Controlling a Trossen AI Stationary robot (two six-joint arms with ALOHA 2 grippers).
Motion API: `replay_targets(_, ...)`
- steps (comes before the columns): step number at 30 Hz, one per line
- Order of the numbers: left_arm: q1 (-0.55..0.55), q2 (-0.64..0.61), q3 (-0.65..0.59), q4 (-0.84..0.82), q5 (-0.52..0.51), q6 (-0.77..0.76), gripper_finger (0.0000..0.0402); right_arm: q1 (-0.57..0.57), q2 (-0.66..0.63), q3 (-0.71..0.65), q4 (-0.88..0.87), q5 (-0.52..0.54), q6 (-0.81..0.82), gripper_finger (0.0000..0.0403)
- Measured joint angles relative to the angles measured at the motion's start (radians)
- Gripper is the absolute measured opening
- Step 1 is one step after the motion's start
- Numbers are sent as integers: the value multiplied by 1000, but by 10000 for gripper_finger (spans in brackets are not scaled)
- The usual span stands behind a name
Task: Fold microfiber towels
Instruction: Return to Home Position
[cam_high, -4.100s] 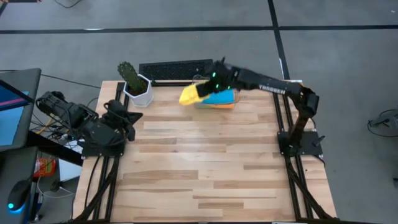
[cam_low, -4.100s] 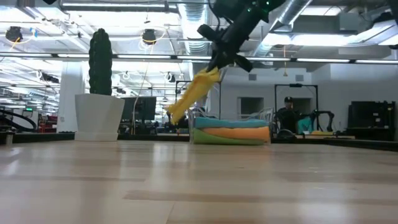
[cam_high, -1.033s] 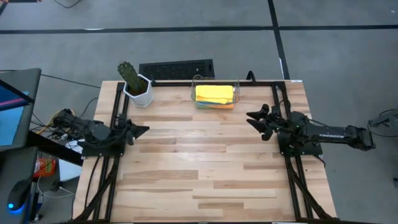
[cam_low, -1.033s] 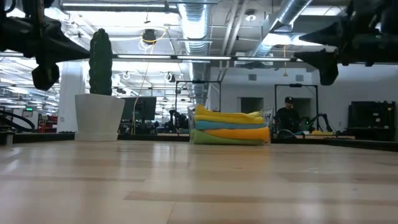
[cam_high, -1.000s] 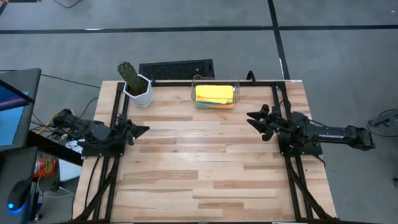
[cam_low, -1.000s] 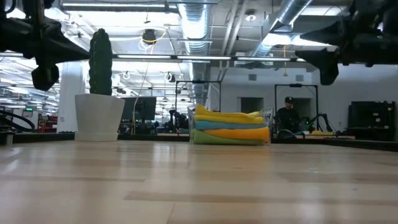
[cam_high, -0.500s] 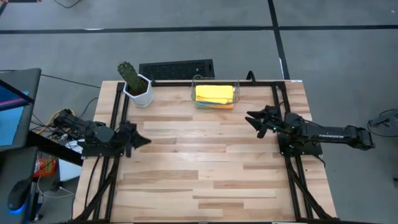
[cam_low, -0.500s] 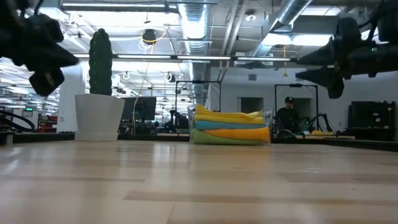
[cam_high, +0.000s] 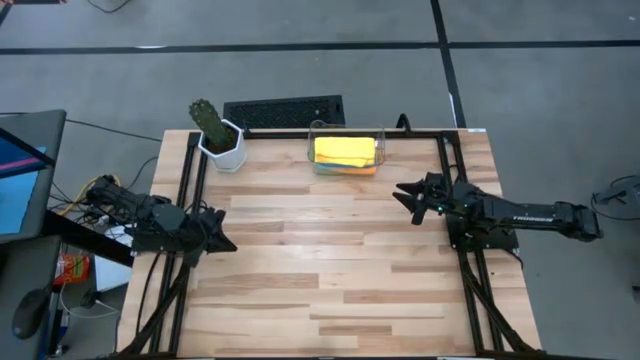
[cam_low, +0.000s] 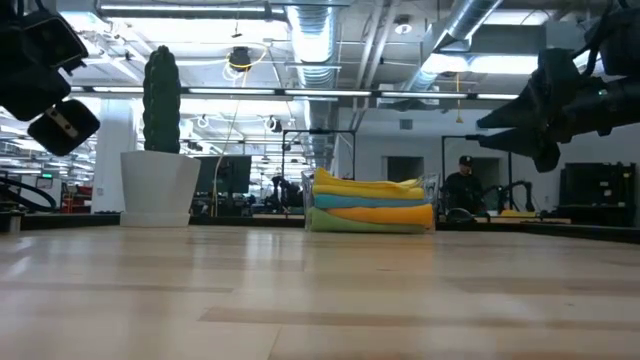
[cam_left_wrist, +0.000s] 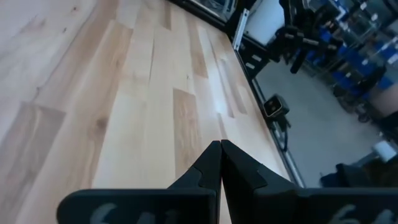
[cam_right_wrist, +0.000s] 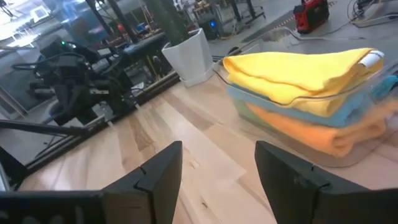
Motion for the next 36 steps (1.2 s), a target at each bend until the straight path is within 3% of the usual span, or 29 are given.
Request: replay_targets(36,0,0,0,-1,-5,-44,2,0,0,0,-2,-1,0,227)
